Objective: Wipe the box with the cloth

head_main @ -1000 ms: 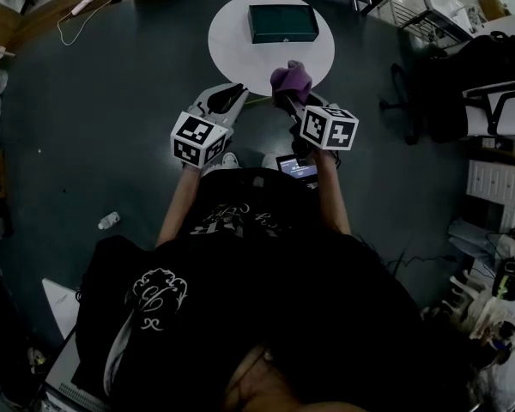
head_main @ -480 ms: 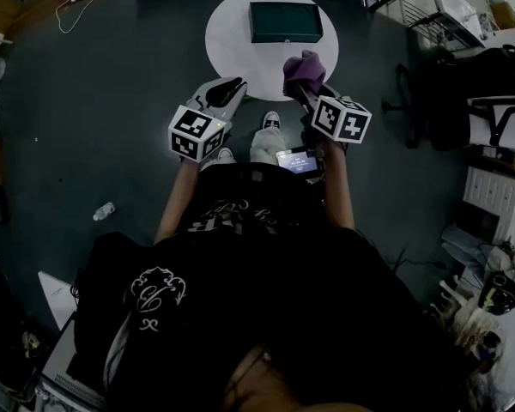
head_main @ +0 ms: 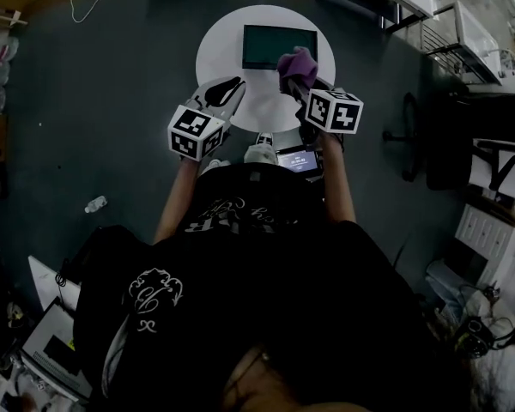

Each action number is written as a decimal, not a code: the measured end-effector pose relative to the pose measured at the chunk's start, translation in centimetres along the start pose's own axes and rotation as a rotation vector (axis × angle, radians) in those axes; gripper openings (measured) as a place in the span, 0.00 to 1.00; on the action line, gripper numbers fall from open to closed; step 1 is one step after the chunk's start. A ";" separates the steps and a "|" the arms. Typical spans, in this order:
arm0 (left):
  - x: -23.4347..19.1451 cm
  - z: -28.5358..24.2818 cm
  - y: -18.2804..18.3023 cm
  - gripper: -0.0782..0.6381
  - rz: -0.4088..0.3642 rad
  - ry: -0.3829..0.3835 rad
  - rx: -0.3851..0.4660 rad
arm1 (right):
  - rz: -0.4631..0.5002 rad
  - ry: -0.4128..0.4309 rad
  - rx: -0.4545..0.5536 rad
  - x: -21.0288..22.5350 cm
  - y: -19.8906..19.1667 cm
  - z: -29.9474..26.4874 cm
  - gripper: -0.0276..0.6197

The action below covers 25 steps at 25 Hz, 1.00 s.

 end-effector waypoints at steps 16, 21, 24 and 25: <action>-3.4 -4.8 -0.2 0.16 -0.027 0.107 -0.085 | 0.128 0.145 -0.140 2.7 2.4 -11.8 0.22; -5.2 -5.1 -0.2 0.16 -0.024 0.061 -0.124 | 0.094 0.129 -0.135 1.6 3.7 -16.0 0.22; -6.1 -5.2 -0.3 0.16 -0.017 0.017 -0.148 | 0.074 0.104 -0.146 1.0 3.9 -18.5 0.22; -6.4 -5.2 -0.4 0.16 -0.015 0.002 -0.156 | 0.067 0.097 -0.155 0.8 3.8 -19.3 0.22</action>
Point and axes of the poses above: the fingertips, and each gripper's own axes: z backward along the fingers, x to its right, y out of its top, the point moved 2 cm from there along z, backward along the fingers, and after that the axes turned 10 degrees about z, right-handed, at the moved point
